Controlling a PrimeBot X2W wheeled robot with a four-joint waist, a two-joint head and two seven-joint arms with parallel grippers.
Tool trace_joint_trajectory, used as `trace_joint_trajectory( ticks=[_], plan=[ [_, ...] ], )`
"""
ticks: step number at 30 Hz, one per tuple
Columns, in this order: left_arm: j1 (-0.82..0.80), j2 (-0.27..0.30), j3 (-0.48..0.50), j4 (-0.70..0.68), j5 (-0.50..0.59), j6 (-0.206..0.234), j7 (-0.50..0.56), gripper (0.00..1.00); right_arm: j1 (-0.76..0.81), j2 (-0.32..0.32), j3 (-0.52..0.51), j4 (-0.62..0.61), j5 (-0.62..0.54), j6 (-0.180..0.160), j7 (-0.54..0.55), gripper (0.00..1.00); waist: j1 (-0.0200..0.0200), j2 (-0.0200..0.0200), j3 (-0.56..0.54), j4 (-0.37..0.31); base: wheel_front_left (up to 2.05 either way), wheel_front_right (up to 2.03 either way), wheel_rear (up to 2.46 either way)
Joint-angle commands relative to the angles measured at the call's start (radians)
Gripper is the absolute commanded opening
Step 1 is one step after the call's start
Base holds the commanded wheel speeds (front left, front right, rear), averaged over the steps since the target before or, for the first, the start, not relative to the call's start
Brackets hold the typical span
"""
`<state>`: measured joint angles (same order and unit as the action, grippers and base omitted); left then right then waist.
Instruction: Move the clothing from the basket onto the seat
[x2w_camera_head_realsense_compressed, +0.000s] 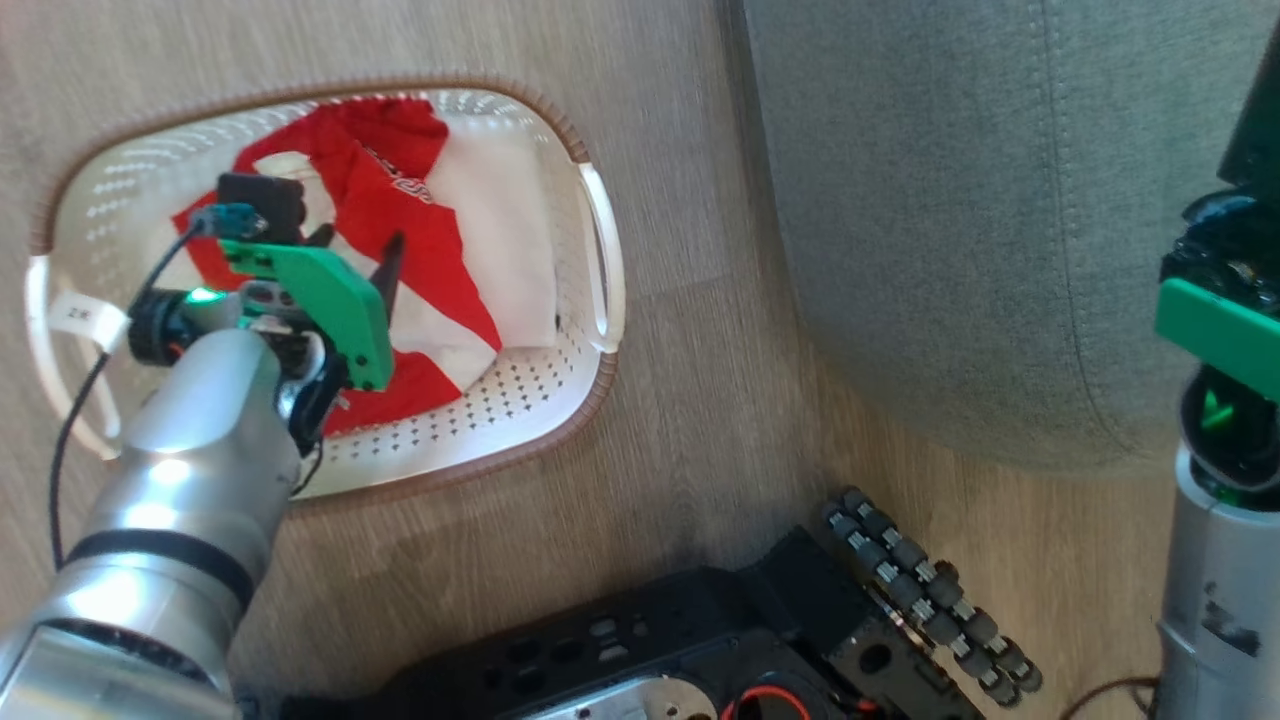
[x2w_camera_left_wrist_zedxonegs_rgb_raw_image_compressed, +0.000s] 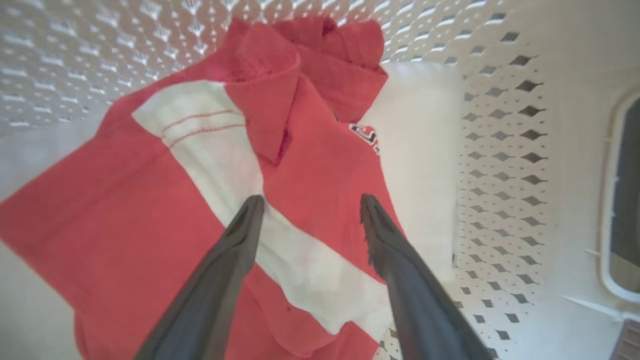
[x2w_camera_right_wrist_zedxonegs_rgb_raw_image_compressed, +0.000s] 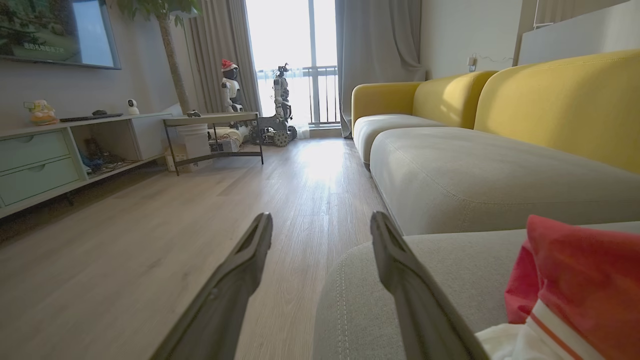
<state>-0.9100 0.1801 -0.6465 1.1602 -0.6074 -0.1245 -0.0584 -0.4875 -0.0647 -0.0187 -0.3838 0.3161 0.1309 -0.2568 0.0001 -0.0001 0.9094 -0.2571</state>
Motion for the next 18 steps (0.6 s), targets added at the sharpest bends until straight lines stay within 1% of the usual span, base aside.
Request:
trace_joint_trajectory(
  ticks=[1,5,11,18],
  plan=[
    [-0.004,0.029,0.005,0.015,-0.015,-0.006,0.008,1.0,0.007,0.012,0.015,-0.056,-0.009,0.0,-0.005,1.0,-0.0001,0.0001,0.04,-0.021,0.0,0.0,0.0],
    [-0.037,0.038,-0.01,0.052,-0.023,-0.006,0.035,1.0,0.001,0.013,0.019,-0.077,-0.01,0.0,-0.005,1.0,-0.0001,0.0001,0.078,-0.036,0.0,0.0,0.0],
    [-0.055,0.04,-0.034,0.087,-0.022,-0.006,0.074,1.0,0.003,0.014,0.022,-0.085,0.001,0.0,-0.005,1.0,-0.0001,0.0001,0.095,-0.048,0.0,0.0,0.0],
    [-0.052,0.037,-0.078,0.118,-0.009,-0.006,0.217,1.0,0.012,0.014,0.021,-0.087,0.005,0.0,-0.005,1.0,-0.0001,0.0001,0.093,-0.049,0.0,0.0,0.0]
  ],
)
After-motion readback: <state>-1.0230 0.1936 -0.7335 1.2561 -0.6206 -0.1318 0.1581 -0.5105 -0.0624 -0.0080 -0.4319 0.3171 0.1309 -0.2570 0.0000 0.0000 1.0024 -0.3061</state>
